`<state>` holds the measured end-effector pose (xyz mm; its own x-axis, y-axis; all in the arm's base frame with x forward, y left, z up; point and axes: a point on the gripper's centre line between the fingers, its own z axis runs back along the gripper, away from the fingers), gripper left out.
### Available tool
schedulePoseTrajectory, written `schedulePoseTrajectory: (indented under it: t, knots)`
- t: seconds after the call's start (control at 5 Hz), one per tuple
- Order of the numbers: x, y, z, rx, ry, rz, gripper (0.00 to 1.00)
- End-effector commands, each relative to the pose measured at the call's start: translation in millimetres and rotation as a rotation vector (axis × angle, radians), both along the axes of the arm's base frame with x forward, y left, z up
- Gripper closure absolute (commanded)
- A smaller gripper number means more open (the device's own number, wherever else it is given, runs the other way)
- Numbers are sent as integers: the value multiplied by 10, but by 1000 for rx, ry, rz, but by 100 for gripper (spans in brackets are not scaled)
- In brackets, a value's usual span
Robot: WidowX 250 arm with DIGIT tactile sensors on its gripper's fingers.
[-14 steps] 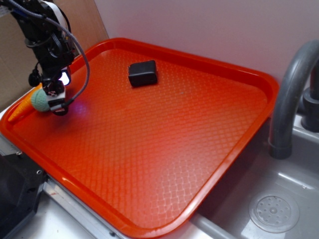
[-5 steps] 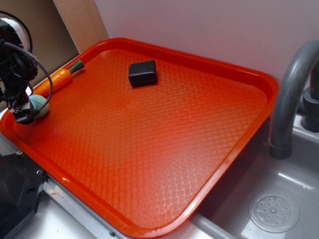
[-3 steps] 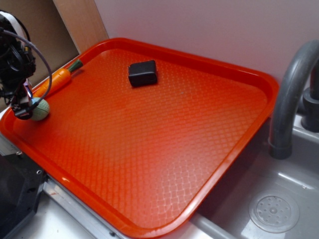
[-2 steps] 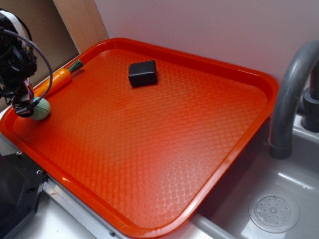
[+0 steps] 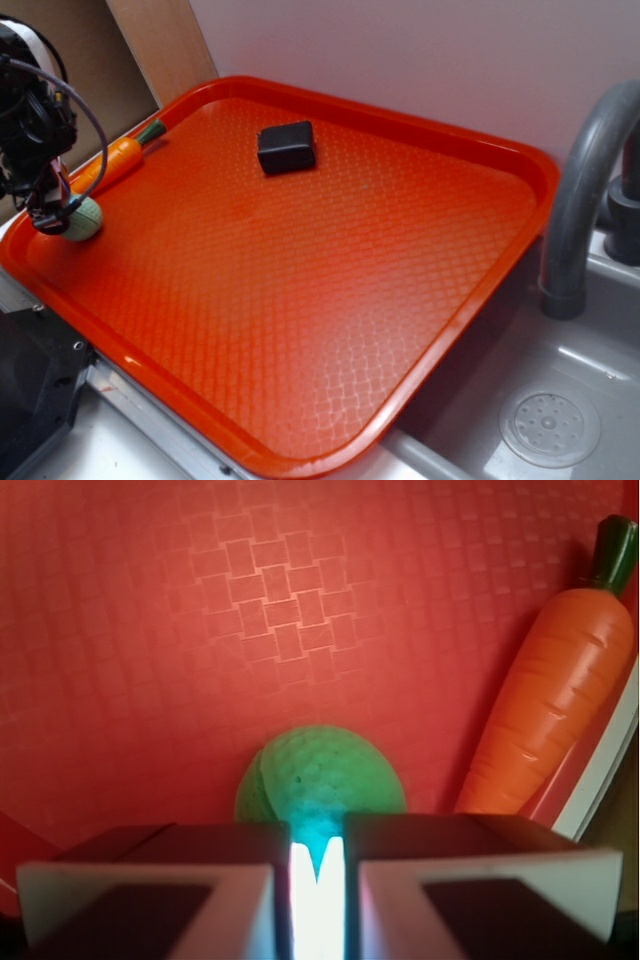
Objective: Grab the green ball.
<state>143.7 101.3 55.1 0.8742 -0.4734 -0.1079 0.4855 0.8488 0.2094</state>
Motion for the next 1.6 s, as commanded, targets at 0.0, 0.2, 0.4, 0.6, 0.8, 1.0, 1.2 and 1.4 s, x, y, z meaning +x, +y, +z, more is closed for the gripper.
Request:
schedulePoseTrajectory:
  t: [0.0,0.2,0.4,0.6,0.8,1.0,1.2,1.4]
  knots:
    - [113,-78,111,-43,-6,29,18]
    - [112,-57,59,-38,1,49,0]
    - [146,-79,43,-53,-19,69,0]
    - [158,-95,0,-51,-3,71,0]
    - [168,-59,-49,-33,-3,87,0]
    - [181,-9,-151,-5,2,114,0]
    - [228,5,-197,13,-10,131,0]
    - [288,48,-213,19,-16,150,0]
